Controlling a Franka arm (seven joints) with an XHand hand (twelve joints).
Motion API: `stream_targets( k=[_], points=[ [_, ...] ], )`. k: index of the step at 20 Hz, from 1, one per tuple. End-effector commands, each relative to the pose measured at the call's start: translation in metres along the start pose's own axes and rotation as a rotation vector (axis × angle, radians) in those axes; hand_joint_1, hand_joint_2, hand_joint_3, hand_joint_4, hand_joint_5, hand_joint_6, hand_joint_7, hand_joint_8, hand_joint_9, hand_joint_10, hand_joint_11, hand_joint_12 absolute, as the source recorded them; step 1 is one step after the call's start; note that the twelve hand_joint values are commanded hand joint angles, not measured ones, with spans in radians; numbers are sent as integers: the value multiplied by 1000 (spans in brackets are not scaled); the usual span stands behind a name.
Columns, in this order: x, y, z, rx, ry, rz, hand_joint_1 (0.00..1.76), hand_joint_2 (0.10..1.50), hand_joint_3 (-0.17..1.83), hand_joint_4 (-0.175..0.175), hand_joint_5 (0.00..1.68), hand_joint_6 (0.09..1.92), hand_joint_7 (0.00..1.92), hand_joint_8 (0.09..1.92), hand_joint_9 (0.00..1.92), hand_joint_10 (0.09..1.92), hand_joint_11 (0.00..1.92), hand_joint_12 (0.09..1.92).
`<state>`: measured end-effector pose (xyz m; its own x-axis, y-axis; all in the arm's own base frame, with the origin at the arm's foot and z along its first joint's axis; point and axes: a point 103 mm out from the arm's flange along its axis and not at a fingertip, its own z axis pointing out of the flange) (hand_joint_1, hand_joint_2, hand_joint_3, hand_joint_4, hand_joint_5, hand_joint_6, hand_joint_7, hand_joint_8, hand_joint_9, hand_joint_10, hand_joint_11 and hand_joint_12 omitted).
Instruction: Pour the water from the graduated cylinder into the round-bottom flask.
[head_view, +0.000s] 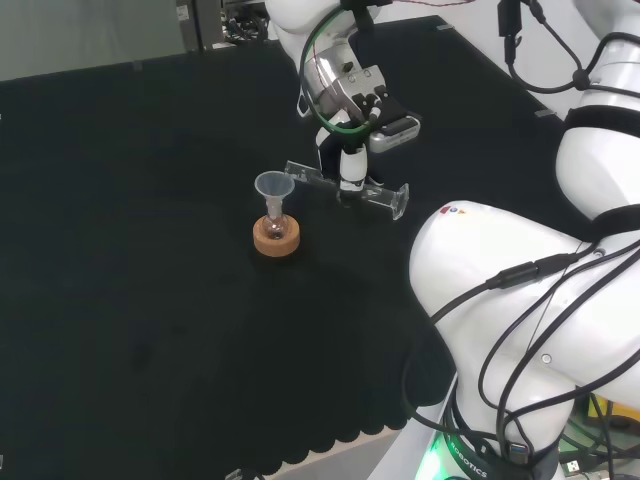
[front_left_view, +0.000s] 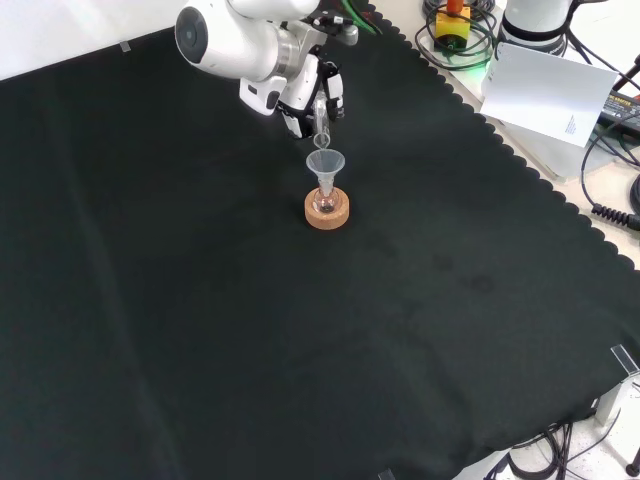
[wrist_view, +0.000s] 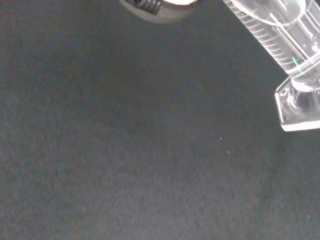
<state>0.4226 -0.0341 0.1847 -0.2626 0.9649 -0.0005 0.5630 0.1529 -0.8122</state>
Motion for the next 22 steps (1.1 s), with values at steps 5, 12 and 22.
stream_targets(
  k=[5, 12, 22],
  points=[
    [7, -7, -7, 37, -16, 32, 1256, 1122, 0, -175, 950, 1033, 984, 1027, 1442, 87, 1271, 761],
    [14, -14, -13, 83, -45, 50, 1256, 1123, 0, -175, 948, 1037, 983, 1031, 1442, 87, 1270, 757],
    [19, -20, -16, 114, -73, 66, 1255, 1123, 0, -175, 947, 1039, 981, 1033, 1443, 87, 1268, 753]
  ],
)
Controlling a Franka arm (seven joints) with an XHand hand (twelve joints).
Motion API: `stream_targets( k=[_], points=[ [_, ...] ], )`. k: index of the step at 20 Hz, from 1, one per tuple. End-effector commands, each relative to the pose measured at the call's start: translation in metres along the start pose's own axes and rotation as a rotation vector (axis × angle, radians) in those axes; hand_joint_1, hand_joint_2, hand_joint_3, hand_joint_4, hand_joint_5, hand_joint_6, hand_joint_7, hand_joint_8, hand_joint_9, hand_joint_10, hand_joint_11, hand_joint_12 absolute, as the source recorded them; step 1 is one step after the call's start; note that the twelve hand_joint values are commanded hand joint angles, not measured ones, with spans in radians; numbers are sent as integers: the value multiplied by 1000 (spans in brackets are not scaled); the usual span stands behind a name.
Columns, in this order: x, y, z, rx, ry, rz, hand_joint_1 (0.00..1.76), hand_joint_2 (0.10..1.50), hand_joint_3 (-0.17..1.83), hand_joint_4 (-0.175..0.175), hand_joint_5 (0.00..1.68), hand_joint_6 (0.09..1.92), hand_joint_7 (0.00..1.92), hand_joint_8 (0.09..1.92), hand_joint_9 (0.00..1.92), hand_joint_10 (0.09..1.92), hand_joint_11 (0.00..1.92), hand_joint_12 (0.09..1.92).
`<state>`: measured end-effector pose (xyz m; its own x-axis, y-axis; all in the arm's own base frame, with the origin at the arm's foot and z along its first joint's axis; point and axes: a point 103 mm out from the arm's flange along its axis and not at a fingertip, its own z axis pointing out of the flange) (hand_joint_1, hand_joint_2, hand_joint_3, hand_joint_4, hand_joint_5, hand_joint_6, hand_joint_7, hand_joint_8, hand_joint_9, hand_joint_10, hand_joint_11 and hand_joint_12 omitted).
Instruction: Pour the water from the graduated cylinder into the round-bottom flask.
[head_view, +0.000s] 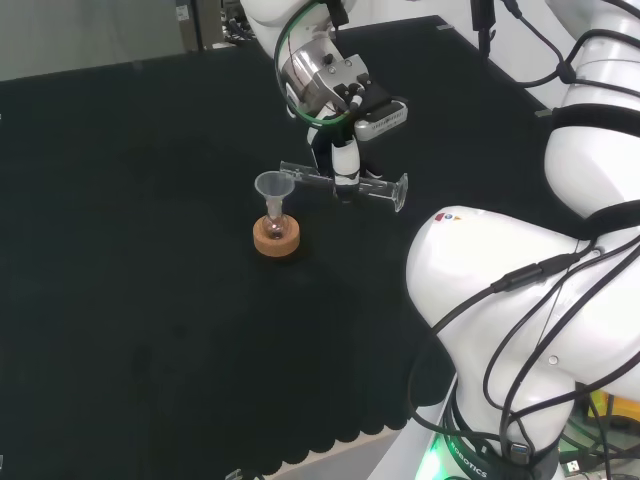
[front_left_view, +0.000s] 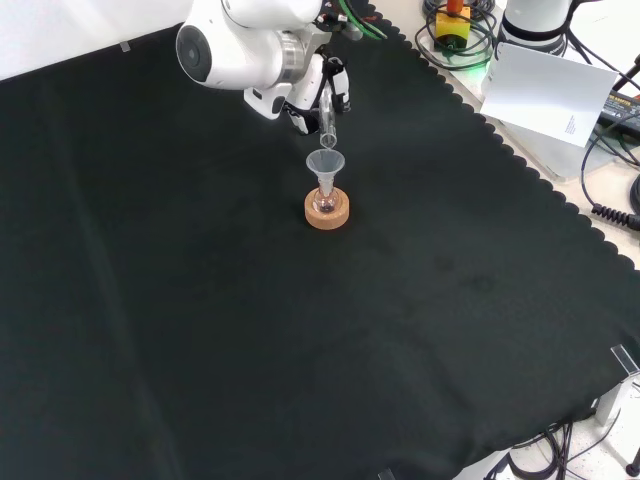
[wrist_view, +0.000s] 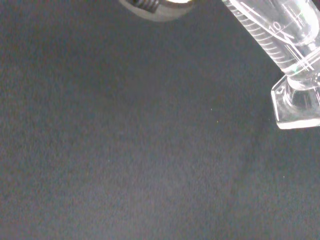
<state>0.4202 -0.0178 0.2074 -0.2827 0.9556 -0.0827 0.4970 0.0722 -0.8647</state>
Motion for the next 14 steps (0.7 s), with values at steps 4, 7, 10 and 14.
stream_targets(
  k=[4, 7, 10, 14],
  points=[
    [7, -4, -3, 27, -22, 17, 1255, 1123, 0, -175, 946, 1040, 981, 1034, 1443, 87, 1268, 752],
    [8, -5, -3, 37, -25, 19, 1255, 1124, 0, -175, 946, 1040, 980, 1034, 1443, 87, 1268, 751],
    [7, -7, -4, 42, -26, 19, 1255, 1124, 0, -175, 946, 1041, 980, 1035, 1444, 87, 1268, 750],
    [9, -7, -3, 71, -33, 27, 1255, 1124, 0, -175, 945, 1041, 980, 1035, 1444, 87, 1268, 750]
  ],
)
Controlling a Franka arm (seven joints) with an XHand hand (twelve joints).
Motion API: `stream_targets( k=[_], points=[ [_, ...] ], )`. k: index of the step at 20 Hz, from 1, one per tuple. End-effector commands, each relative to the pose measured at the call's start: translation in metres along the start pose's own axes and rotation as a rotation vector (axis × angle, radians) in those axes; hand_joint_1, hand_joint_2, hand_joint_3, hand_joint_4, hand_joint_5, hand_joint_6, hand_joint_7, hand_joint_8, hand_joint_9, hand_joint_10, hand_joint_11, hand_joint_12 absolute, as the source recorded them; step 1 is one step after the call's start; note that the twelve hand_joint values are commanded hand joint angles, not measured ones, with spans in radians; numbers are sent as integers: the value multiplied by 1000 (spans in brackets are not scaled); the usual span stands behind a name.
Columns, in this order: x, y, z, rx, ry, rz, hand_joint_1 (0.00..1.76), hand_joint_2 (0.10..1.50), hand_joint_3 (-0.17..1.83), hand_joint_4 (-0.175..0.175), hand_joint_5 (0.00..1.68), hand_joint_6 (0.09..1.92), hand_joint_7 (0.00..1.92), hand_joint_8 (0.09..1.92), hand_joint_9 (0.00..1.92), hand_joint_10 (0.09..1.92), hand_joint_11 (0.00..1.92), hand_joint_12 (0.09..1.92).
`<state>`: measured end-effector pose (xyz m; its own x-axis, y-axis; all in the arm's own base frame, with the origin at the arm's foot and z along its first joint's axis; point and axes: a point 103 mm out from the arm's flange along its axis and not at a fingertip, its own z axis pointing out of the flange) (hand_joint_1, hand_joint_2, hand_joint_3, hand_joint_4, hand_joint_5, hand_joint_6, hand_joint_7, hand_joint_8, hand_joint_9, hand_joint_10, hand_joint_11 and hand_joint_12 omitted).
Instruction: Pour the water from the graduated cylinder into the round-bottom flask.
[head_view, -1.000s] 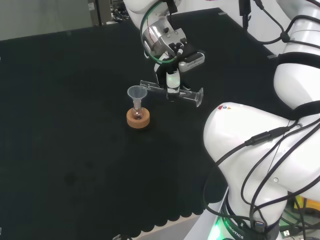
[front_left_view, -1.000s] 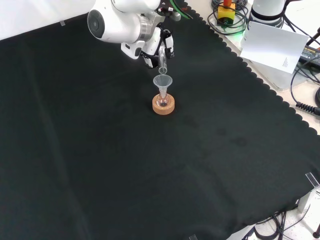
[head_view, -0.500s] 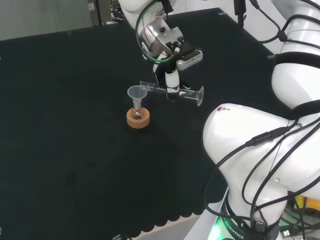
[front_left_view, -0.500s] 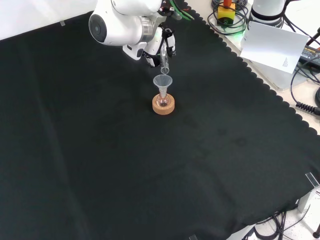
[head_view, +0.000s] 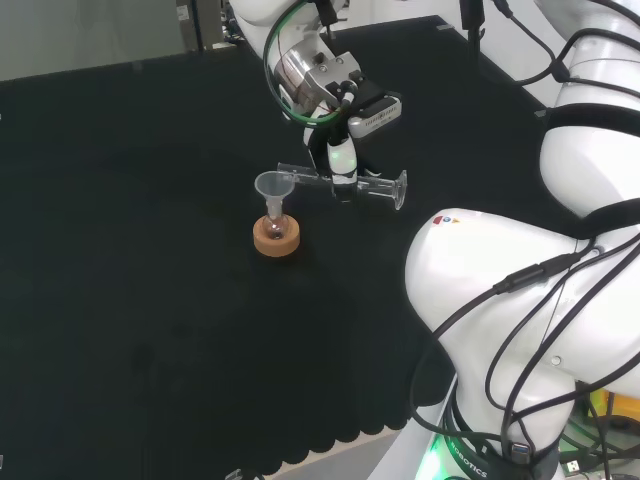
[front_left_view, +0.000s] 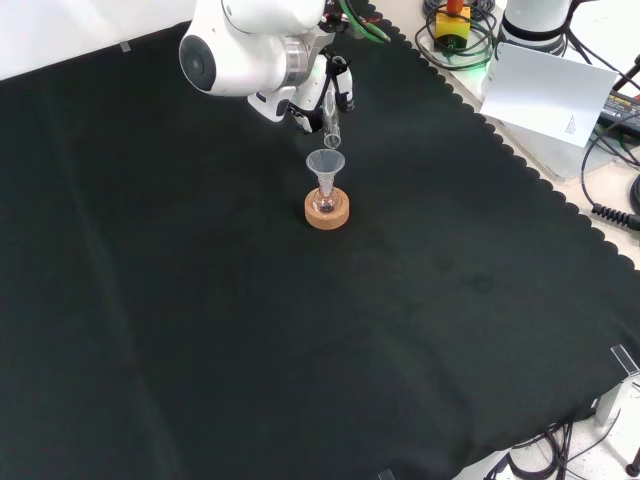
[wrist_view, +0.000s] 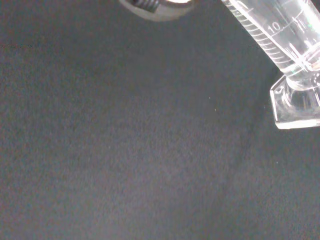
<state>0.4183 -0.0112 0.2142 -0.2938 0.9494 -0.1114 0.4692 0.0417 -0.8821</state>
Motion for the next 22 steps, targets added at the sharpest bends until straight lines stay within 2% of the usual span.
stream_targets(
  k=[1, 10, 22],
  points=[
    [4, -1, 0, 41, -10, 11, 1255, 1124, 0, -175, 945, 1041, 979, 1035, 1445, 87, 1268, 750],
    [16, -1, -7, 84, -28, 25, 1255, 1124, 0, -175, 945, 1042, 979, 1036, 1449, 87, 1270, 749],
    [14, -2, -10, 114, -44, 54, 1255, 1124, 0, -175, 944, 1043, 979, 1037, 1454, 87, 1276, 748]
  ],
)
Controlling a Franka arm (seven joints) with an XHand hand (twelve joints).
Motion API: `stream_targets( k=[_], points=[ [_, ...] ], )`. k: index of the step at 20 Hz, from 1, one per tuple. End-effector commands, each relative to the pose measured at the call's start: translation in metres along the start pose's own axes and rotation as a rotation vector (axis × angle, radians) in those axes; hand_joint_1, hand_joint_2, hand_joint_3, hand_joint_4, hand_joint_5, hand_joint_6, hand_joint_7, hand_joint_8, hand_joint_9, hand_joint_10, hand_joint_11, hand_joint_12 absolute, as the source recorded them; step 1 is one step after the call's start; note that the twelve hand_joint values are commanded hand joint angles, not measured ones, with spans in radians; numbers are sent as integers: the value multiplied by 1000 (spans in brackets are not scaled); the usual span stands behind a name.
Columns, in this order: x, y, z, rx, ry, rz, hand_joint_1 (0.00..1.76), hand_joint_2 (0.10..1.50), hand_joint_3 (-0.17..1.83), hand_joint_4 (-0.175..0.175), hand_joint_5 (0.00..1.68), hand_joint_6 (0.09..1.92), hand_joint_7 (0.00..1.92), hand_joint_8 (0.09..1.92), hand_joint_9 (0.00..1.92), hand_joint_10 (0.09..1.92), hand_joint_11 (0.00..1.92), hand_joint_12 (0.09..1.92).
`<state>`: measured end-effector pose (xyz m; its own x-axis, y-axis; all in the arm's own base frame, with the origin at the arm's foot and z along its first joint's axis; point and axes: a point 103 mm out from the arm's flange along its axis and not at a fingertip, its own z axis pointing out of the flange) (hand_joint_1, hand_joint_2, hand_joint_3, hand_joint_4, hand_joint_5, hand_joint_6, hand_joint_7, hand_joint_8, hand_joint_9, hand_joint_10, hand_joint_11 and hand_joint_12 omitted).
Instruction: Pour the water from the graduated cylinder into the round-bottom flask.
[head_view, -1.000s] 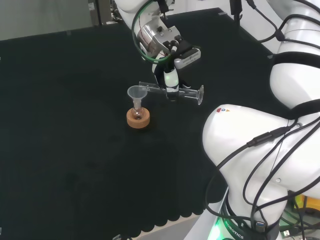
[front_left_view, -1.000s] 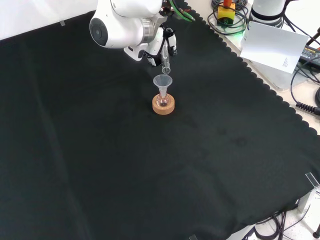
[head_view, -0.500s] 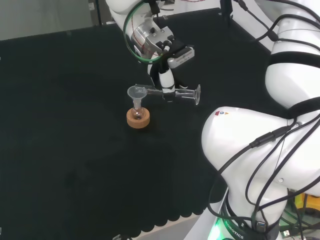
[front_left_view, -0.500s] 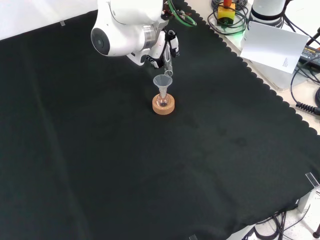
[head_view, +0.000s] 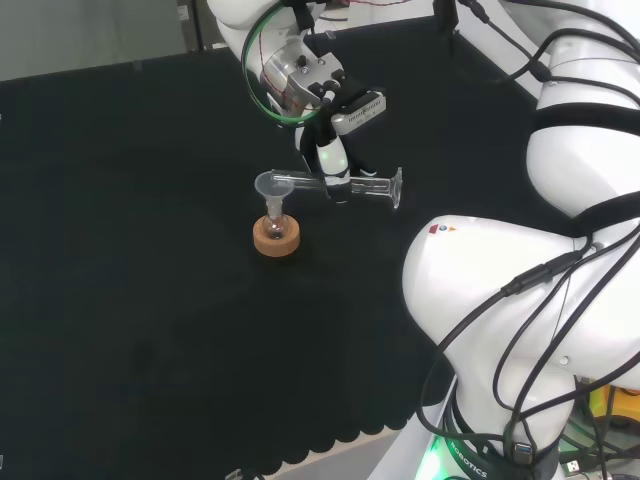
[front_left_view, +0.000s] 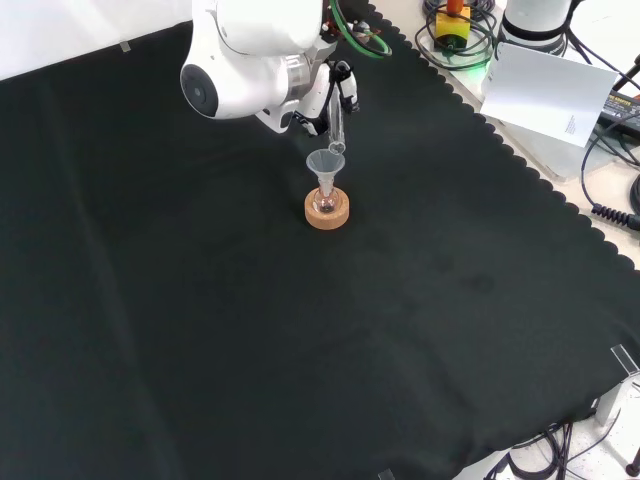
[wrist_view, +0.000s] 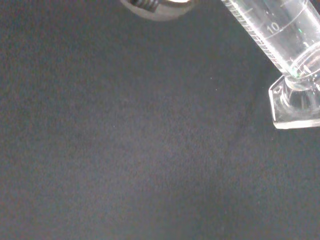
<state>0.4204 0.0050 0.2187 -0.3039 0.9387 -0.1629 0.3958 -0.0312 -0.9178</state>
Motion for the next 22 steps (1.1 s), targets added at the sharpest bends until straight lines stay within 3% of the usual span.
stream_targets(
  k=[1, 22],
  points=[
    [-1, 0, -1, 15, -15, 17, 1255, 1124, 0, -175, 944, 1043, 979, 1037, 1455, 87, 1277, 748],
    [-4, -7, -7, 47, -49, 80, 1256, 1122, -1, -175, 949, 1037, 985, 1029, 1466, 87, 1287, 744]
  ],
)
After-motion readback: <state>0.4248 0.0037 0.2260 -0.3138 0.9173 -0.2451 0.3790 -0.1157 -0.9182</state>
